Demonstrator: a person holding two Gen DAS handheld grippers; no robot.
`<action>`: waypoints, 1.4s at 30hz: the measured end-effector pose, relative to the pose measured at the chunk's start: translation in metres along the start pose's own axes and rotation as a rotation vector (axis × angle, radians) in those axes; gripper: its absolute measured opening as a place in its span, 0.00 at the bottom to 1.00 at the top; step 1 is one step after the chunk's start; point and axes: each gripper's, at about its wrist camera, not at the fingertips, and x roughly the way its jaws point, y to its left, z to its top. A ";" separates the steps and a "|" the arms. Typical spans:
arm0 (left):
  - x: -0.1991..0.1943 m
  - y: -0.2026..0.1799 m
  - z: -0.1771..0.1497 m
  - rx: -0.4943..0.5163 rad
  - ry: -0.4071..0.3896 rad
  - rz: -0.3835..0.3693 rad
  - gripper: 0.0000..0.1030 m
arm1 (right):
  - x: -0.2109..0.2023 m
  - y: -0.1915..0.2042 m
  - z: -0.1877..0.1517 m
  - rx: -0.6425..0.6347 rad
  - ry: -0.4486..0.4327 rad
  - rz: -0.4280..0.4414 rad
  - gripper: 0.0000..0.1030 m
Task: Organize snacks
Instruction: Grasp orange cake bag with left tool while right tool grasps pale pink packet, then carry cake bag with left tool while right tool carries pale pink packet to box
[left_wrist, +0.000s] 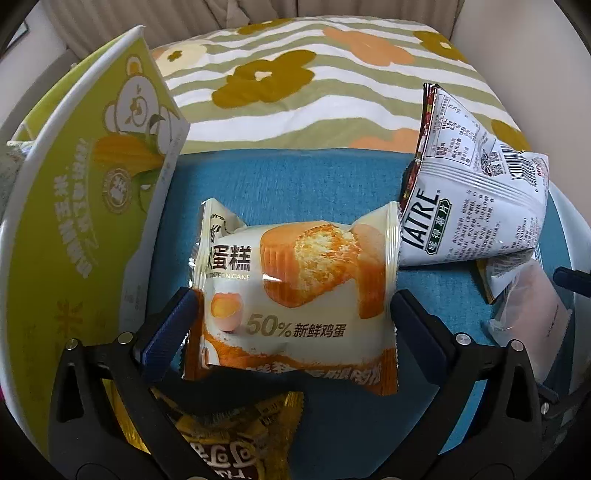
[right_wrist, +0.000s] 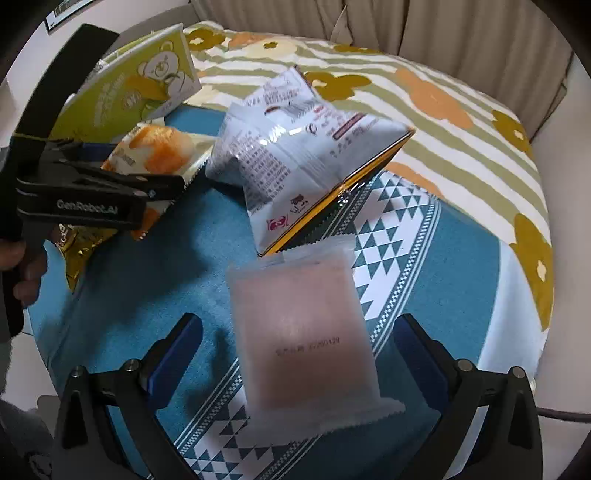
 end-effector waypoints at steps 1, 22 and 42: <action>0.001 0.000 0.001 0.005 0.003 -0.002 1.00 | 0.002 -0.001 0.000 -0.002 0.004 0.003 1.00; 0.010 0.019 0.003 -0.056 0.019 -0.001 0.35 | 0.014 -0.002 0.001 -0.024 0.023 0.006 0.87; -0.075 0.016 -0.022 -0.051 -0.122 -0.106 0.34 | -0.036 0.013 -0.023 0.009 -0.042 -0.034 0.58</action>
